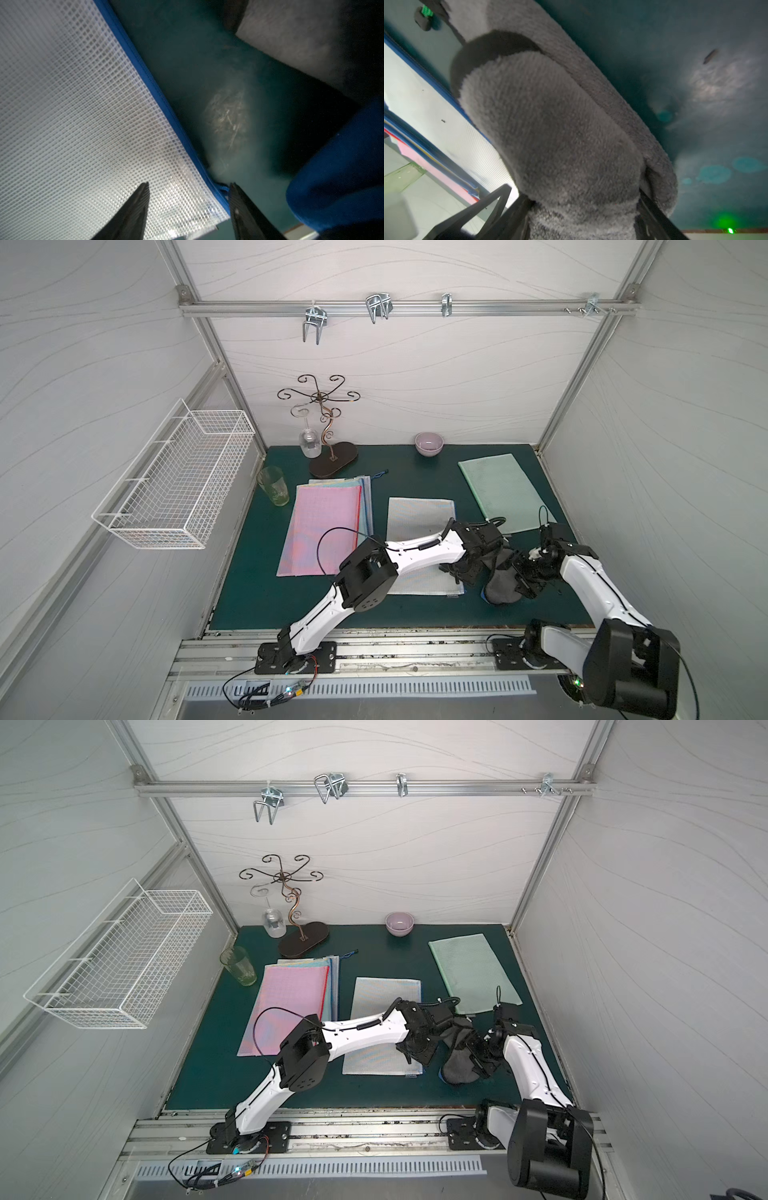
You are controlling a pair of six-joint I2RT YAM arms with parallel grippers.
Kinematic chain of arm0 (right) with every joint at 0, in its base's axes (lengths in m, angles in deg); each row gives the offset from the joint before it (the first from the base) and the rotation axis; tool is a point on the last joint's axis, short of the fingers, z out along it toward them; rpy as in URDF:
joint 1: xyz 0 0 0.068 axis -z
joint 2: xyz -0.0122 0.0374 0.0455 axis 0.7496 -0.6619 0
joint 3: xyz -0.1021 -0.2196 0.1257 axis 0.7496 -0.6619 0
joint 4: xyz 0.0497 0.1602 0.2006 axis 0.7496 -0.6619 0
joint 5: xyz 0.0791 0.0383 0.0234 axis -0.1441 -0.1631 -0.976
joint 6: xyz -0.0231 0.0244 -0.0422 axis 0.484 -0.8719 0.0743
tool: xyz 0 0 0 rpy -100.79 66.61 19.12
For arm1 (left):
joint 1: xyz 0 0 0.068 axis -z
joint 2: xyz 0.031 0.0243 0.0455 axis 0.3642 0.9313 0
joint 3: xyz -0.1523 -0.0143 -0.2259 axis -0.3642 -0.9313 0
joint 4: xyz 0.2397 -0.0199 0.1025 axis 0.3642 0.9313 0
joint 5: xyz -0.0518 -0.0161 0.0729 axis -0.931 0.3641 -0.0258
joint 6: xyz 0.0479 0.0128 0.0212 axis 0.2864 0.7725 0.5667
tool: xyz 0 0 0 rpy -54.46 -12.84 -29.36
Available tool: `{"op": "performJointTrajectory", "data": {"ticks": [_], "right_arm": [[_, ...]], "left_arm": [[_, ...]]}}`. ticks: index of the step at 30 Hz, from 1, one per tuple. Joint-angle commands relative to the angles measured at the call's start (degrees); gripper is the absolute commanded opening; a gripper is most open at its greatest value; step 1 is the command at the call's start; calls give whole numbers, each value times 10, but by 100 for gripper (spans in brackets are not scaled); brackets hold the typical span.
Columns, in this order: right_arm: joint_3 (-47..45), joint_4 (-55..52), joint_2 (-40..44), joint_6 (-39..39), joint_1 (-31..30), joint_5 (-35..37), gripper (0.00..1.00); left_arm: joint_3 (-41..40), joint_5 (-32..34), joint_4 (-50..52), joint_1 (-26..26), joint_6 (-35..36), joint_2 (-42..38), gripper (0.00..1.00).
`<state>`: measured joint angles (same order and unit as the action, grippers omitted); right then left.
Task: Wipe the document bag
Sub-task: Place the cleaning item at the center of the board, then adjust the document bag at the center of the board.
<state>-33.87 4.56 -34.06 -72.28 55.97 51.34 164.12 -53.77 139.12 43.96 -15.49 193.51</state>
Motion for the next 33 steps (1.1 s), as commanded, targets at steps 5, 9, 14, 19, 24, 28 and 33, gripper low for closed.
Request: {"op": "performJointTrajectory", "data": {"ticks": [5, 9, 14, 19, 24, 28, 33], "right_arm": [[-9, 5, 17, 19, 14, -35, 72], [-11, 10, 16, 19, 19, -39, 72], [-13, 13, 17, 22, 24, -42, 72], [-13, 11, 23, 24, 26, -39, 71], [-14, 10, 35, 33, 26, -43, 68], [-17, 10, 54, 32, 26, -46, 62], [-19, 13, 69, 30, 25, -46, 56]], "left_arm": [[76, 43, 84, 6, -28, 72, 76], [79, 36, 94, 6, -35, 84, 69], [66, 34, 103, 5, -46, 86, 24], [44, 29, 94, 0, -50, 71, 0], [-31, 37, 25, -7, -36, -28, 0], [-118, -26, -81, -33, -11, -173, 0], [-201, -169, -229, -87, -31, -324, 0]]}}
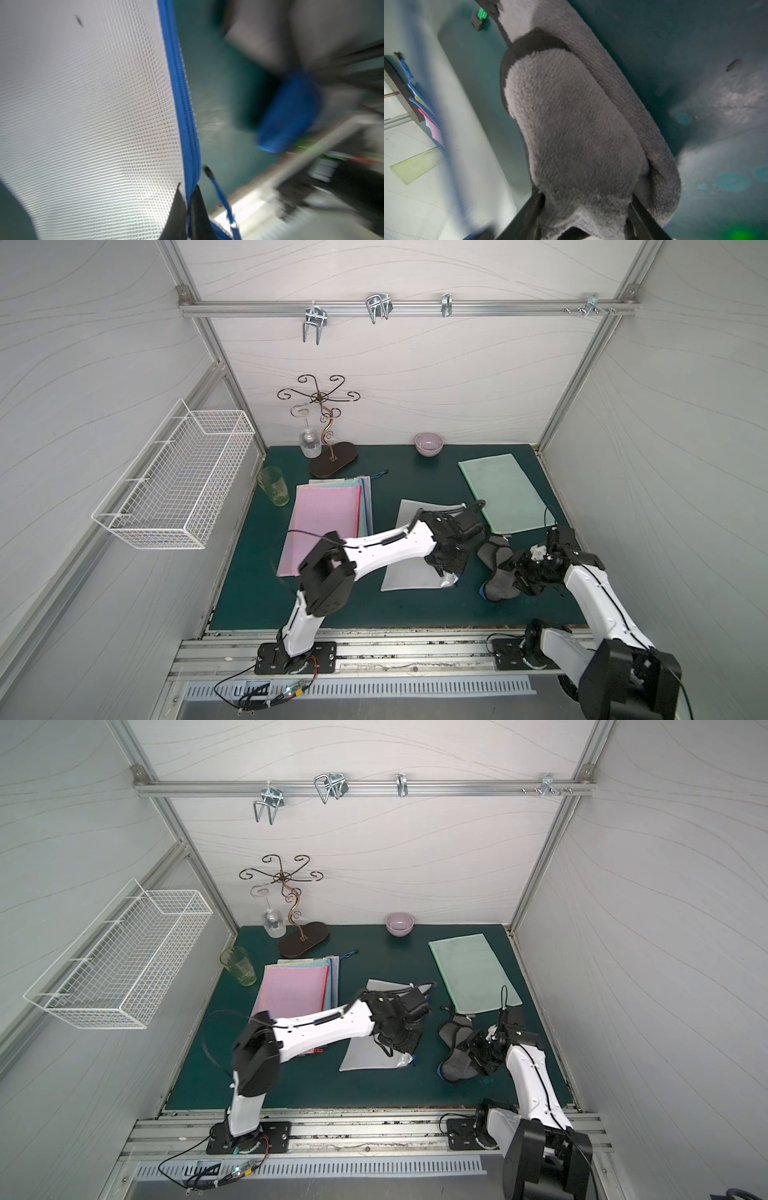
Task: Wipe the document bag
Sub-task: Adjust the document bag at the center of the board.
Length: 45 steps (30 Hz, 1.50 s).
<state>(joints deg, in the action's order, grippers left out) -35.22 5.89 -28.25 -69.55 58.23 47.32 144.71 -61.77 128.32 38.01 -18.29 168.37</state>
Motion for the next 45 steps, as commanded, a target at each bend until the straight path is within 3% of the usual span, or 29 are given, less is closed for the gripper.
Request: {"op": "performJointTrajectory", "data": {"ticks": [1, 5, 11, 16, 19, 21, 29, 36, 41, 45], "right_arm": [[-6, 1, 11, 3, 3, -6, 56], [-5, 9, 7, 6, 3, -8, 54], [-3, 16, -3, 15, 3, -23, 53], [-10, 31, -3, 23, -2, -38, 50], [-11, 39, -4, 22, -19, -31, 49], [-11, 41, -7, 22, -33, -22, 48], [-3, 40, -5, 17, -74, 6, 48], [5, 39, -6, 14, -84, 14, 48], [4, 40, -4, 13, -87, 15, 48], [6, 34, 4, 18, -87, 18, 47]], "left_arm": [[-9, -112, -140, -36, -6, -94, 0], [-50, -195, -233, -77, -68, -160, 0], [-354, -251, -537, -171, -286, -253, 0], [-590, -264, -867, -231, -497, -230, 0], [-644, -266, -993, -255, -565, -194, 0], [-630, -268, -993, -257, -567, -191, 0], [-432, -272, -701, -241, -451, -273, 0], [-375, -217, -736, -194, -553, -300, 0], [-437, -163, -779, -175, -613, -313, 0], [-585, -107, -869, -183, -696, -316, 0]]}}
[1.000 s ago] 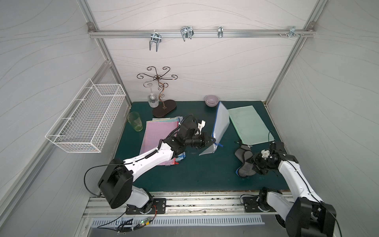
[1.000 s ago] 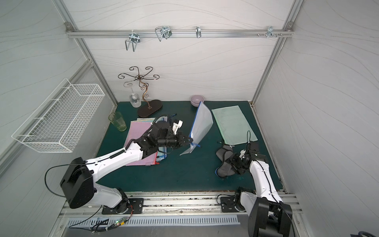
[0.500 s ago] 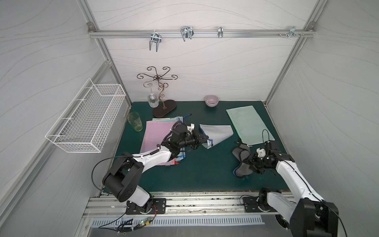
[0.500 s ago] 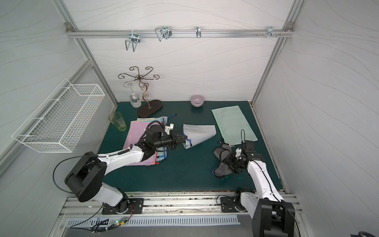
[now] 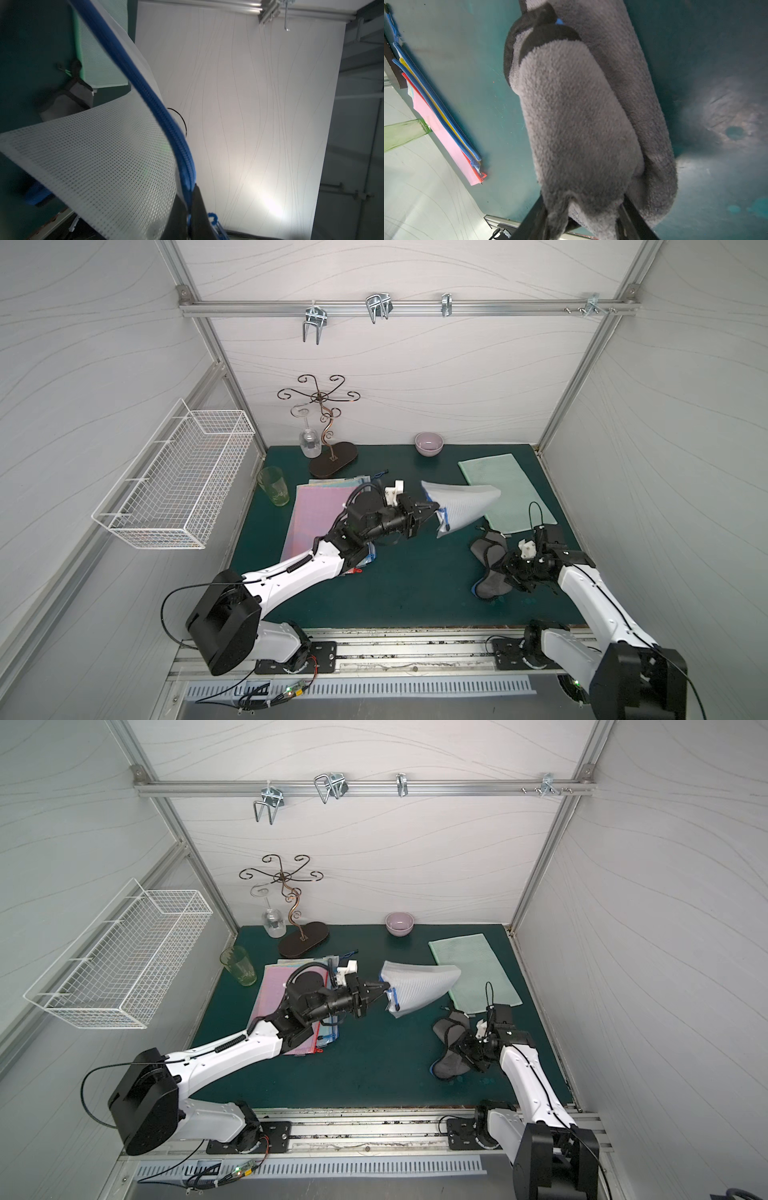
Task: Wipe the document bag
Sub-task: Adjust the document bag at the center of the board.
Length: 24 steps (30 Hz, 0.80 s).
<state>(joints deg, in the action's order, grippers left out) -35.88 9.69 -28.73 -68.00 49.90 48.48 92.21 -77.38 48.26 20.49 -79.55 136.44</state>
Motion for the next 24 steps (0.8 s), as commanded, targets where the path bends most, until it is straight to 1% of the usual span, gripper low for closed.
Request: {"op": "performJointTrajectory", "data": {"ticks": [1, 4, 5, 7, 9, 11, 14, 16, 17, 18, 21, 22, 23, 24], "right_arm": [[11, -3, 13, 3, -5, 7, 47], [8, -2, 19, 1, -8, 7, 47], [8, -2, 20, 0, -10, 8, 47], [9, -3, 20, 0, -14, 11, 47], [9, -2, 21, 0, -21, 14, 47], [10, 2, 21, 0, -30, 16, 47], [17, 4, 17, -3, -56, 40, 47], [24, 2, 6, -1, -69, 59, 49], [27, -2, -1, 1, -73, 67, 52], [29, -6, -5, 1, -74, 71, 56], [34, -12, -11, -1, -80, 76, 79], [37, -14, -10, -1, -85, 77, 91], [43, -19, -6, -1, -93, 82, 99], [50, -27, -2, -3, -103, 94, 99]], "left_arm": [[-83, 46, -68, -13, -83, 7, 0], [-127, 37, -64, -30, -63, 21, 0], [-138, 32, -77, -37, -59, 32, 0], [-145, 13, -77, -51, -39, 51, 0], [-156, 16, -74, -59, -27, 58, 0], [-157, 20, -68, -65, -14, 58, 0], [-135, 11, -32, -69, 14, 60, 0], [-136, 20, -34, -69, 11, 60, 0], [-140, 23, -43, -70, 4, 62, 0], [-143, 24, -58, -70, -5, 64, 0], [-141, 25, -81, -67, -29, 56, 0], [-138, 28, -78, -65, -35, 45, 0], [-133, 32, -72, -63, -38, 32, 0], [-129, 36, -63, -63, -39, 19, 0]]}}
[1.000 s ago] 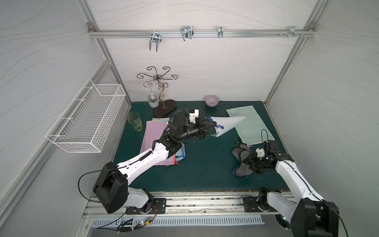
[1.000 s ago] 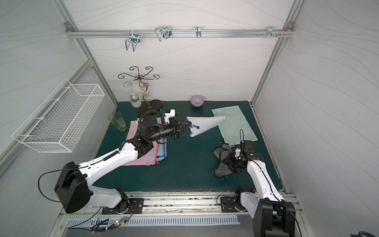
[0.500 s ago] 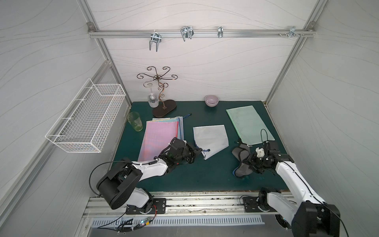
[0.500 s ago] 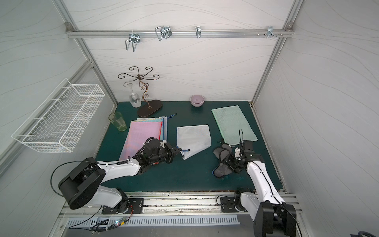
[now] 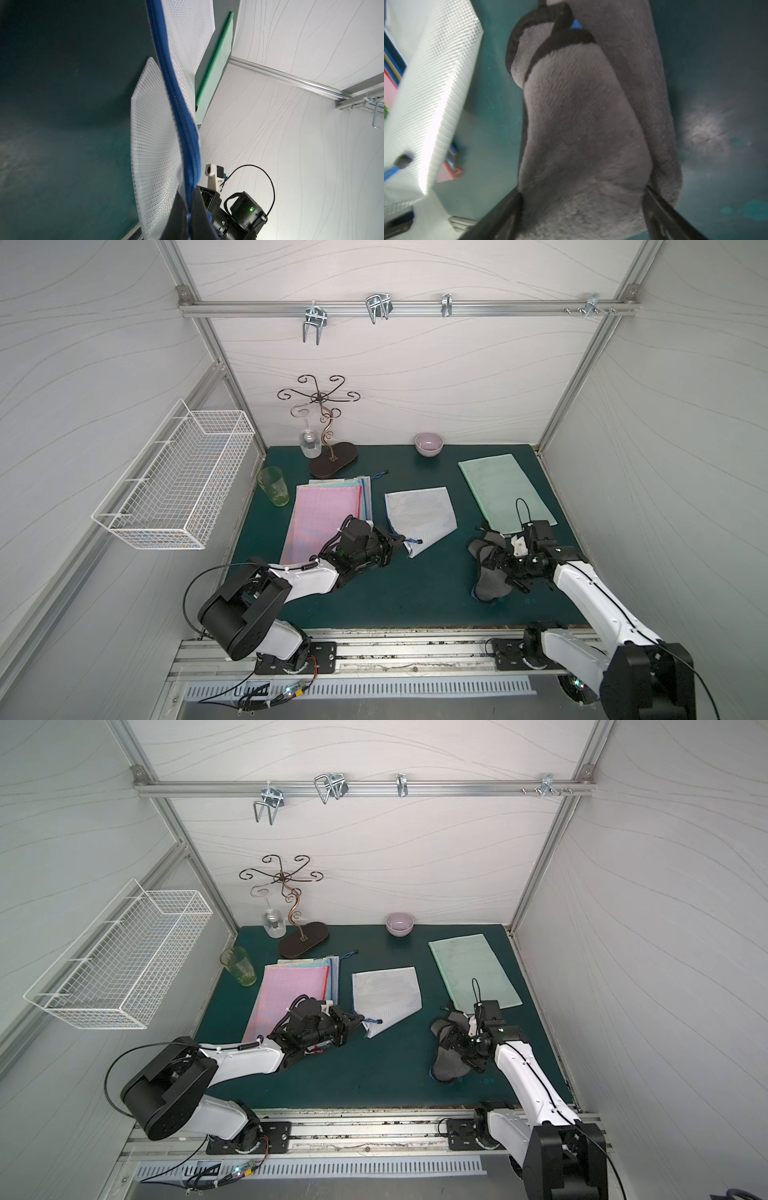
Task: Wipe the document bag
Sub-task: Adjust the document bag at the center of the board.
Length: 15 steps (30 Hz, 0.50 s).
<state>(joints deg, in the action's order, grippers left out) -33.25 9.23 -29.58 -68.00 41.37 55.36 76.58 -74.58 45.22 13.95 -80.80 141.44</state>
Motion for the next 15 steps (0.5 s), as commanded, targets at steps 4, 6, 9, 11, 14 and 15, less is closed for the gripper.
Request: {"op": "performJointTrajectory", "data": {"ticks": [4, 6, 9, 11, 14, 15], "right_arm": [[59, -62, 28, -15, -63, 85, 99], [80, -79, 40, -19, -80, 112, 99], [106, -99, 46, -17, -90, 131, 99], [113, -103, 43, -14, -92, 134, 99], [109, -93, 36, -12, -93, 134, 99], [105, -89, 32, -13, -93, 131, 99]], "left_arm": [[33, 28, -5, 3, -44, -82, 0], [32, 39, 11, 4, -59, -105, 0], [25, 55, 32, 4, -79, -133, 0], [8, 71, 31, 7, -107, -145, 0], [-39, 120, -25, 20, -172, -146, 0], [-54, 131, -41, 21, -184, -144, 0]]}}
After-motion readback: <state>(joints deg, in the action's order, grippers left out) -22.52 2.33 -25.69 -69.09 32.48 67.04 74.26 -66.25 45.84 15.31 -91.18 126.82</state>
